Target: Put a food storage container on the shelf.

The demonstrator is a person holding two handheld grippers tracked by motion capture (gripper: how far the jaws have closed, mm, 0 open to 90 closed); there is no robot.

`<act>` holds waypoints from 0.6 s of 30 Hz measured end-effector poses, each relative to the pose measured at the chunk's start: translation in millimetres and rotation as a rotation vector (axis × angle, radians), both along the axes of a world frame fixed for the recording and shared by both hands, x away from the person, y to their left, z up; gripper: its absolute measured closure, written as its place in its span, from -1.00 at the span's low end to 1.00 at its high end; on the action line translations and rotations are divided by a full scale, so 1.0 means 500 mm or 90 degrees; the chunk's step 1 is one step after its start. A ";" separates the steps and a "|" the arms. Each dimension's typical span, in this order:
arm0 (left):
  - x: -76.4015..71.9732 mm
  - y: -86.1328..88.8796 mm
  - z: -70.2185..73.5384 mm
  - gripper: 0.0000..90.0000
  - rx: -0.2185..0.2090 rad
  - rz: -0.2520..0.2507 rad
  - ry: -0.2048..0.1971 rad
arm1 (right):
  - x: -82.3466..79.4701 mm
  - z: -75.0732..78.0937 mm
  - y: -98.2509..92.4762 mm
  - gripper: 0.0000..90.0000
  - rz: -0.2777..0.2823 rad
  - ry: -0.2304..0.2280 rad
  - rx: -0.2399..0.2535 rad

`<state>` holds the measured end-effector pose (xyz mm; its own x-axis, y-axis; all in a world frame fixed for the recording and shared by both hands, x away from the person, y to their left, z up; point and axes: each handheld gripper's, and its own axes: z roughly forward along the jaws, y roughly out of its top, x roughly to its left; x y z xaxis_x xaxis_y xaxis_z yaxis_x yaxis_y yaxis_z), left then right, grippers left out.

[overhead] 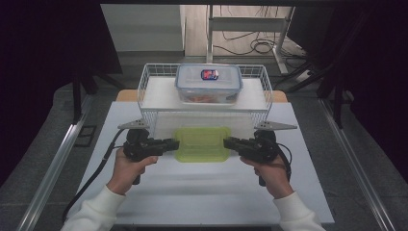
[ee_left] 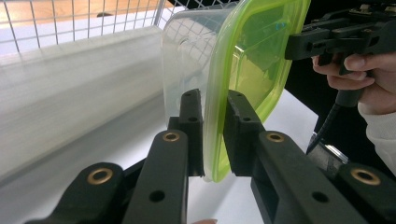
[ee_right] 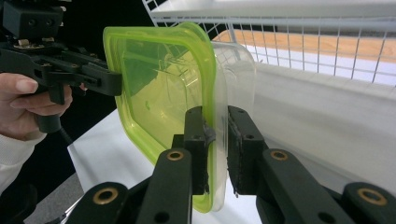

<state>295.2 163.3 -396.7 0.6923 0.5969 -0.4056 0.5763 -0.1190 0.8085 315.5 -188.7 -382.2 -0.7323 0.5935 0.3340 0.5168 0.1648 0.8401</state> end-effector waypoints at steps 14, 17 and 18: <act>0.026 -0.001 0.059 0.75 0.001 0.002 -0.028 | 0.023 0.060 0.001 0.75 -0.003 -0.026 -0.006; 0.031 -0.001 0.070 0.76 0.001 0.004 -0.035 | 0.028 0.072 0.002 0.75 -0.005 -0.029 -0.006; 0.033 0.000 0.074 0.76 0.001 0.005 -0.036 | 0.029 0.076 0.003 0.75 -0.005 -0.032 -0.007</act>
<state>311.8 163.3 -359.6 0.7096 0.6026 -0.3652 0.5309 -0.1165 0.8394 330.2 -187.4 -344.1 -0.7428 0.6031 0.2906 0.4755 0.1698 0.8632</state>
